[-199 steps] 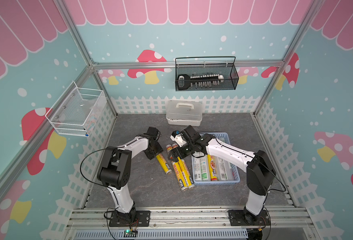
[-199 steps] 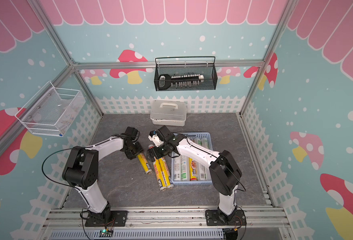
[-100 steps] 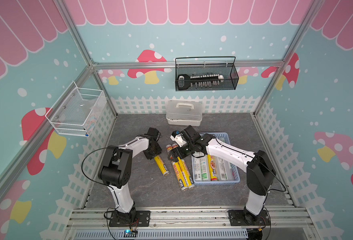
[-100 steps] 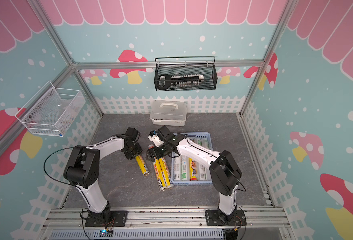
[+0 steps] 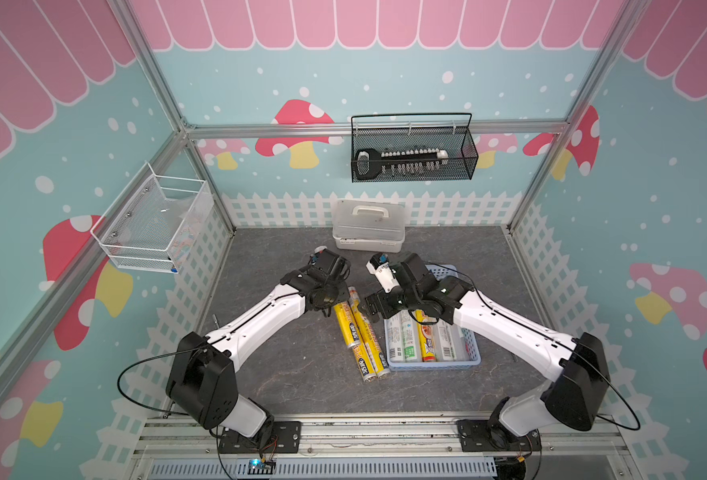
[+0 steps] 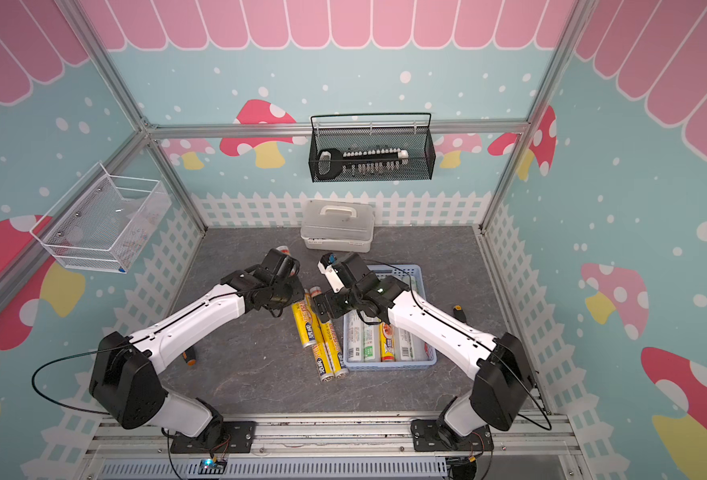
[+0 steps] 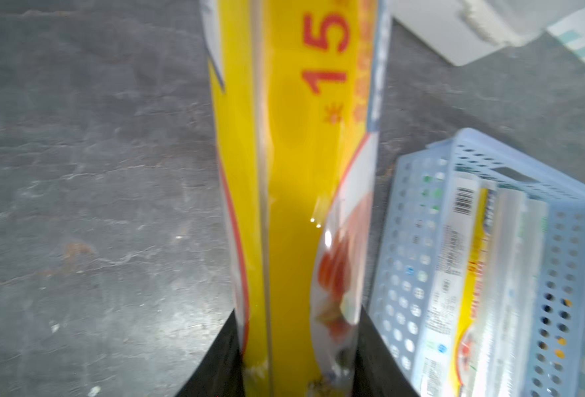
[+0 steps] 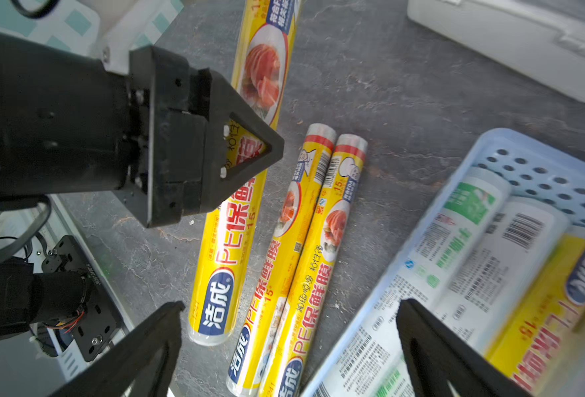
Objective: Put the plastic wrap into the basket
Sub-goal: Pick up the plastic wrap from the center of the board, then place the plastic wrap in the basket.
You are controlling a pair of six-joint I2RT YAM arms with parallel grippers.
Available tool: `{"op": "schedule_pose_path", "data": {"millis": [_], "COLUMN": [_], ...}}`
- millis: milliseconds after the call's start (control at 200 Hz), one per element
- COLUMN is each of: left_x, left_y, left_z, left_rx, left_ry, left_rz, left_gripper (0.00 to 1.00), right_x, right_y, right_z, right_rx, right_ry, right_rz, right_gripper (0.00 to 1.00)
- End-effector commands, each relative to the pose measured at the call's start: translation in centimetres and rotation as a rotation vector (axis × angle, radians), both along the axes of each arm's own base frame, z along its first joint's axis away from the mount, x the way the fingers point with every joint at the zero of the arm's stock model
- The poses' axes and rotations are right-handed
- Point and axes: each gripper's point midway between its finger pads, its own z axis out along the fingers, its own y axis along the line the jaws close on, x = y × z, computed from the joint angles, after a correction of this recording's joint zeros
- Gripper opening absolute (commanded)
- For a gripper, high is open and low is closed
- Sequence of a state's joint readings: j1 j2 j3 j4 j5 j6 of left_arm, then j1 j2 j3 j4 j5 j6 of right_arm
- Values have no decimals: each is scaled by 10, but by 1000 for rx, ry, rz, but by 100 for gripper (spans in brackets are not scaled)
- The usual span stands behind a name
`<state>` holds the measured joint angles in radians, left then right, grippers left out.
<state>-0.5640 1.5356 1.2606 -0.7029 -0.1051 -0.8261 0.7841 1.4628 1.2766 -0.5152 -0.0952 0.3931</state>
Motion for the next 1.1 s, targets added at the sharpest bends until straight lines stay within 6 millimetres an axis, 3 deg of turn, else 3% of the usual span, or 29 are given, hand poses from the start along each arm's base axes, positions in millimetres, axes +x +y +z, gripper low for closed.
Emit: {"op": "schedule_pose_path", "data": {"millis": [0, 230, 550, 815, 1095], "left_x": [10, 6, -10, -20, -16], "left_y": [-37, -133, -214, -256, -267], "left_z": [26, 42, 22, -4, -40], "left_rx": [-34, -180, -295, -340, -331], "left_ry": [-66, -61, 54, 148, 221], "left_rz": [-82, -290, -430, -470, -430], "left_gripper": [17, 16, 15, 16, 18], "right_x": [11, 10, -11, -21, -28], "right_y": [-35, -105, -175, -210, -234], "right_z": [1, -2, -30, -47, -57], "right_rx": [-1, 110, 141, 173, 86], "right_ry": [-31, 25, 96, 162, 173], "right_rz": [-134, -311, -476, -557, -645], "right_gripper": [100, 99, 99, 99, 99]}}
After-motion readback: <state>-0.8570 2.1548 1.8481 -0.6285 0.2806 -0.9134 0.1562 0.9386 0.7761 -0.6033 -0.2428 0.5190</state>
